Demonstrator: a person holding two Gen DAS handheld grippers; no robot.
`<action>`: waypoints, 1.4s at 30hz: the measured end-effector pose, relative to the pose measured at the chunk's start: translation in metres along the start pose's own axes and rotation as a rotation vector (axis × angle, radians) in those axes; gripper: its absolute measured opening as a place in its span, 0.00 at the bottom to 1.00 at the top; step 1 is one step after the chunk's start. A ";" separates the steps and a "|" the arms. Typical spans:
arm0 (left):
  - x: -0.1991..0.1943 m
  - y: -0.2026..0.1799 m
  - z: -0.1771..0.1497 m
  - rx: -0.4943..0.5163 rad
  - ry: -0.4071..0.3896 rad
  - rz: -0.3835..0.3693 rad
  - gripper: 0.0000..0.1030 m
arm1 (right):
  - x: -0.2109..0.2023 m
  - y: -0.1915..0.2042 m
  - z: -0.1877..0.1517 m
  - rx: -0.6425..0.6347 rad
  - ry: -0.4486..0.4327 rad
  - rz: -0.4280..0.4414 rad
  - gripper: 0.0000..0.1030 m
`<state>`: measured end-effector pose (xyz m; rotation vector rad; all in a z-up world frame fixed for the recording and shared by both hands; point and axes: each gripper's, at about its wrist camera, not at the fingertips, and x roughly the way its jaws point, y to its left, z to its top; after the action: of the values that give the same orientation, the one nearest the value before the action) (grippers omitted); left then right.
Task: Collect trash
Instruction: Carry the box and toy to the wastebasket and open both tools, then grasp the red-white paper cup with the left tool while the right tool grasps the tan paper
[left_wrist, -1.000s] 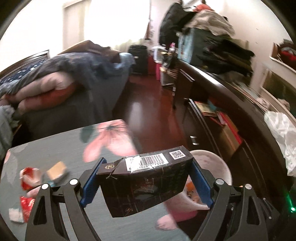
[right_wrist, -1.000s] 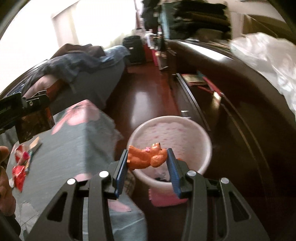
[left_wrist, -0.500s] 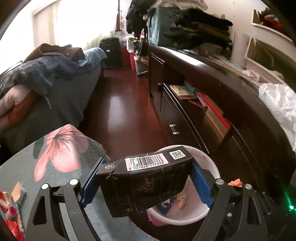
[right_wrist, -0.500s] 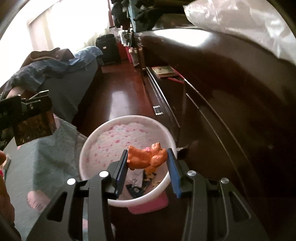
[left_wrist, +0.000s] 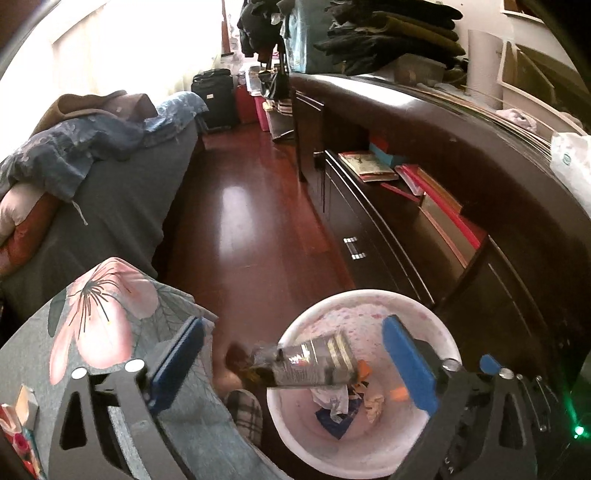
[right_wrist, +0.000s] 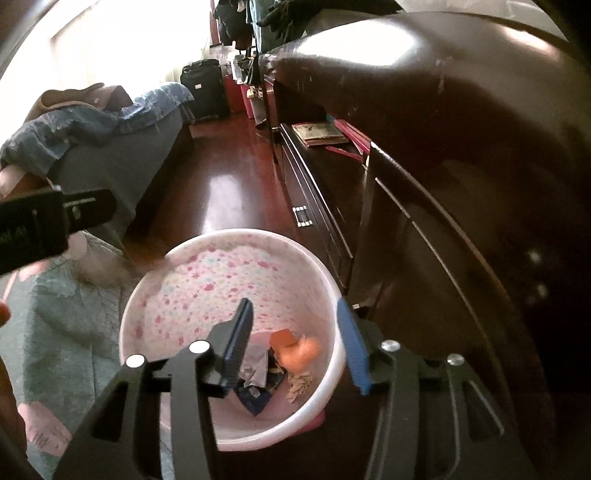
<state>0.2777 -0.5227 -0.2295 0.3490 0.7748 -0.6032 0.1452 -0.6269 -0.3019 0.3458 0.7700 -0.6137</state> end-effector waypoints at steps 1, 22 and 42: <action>0.000 0.000 0.001 0.000 -0.005 0.001 0.96 | 0.000 0.001 -0.001 -0.001 -0.002 -0.001 0.56; -0.075 0.057 -0.028 -0.066 -0.065 0.051 0.96 | -0.073 0.042 -0.013 -0.061 -0.040 0.108 0.70; -0.139 0.279 -0.116 -0.389 0.003 0.377 0.96 | -0.167 0.213 -0.047 -0.394 -0.079 0.355 0.80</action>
<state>0.3108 -0.1946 -0.1841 0.1297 0.7855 -0.0920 0.1604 -0.3741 -0.1959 0.0890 0.7136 -0.1340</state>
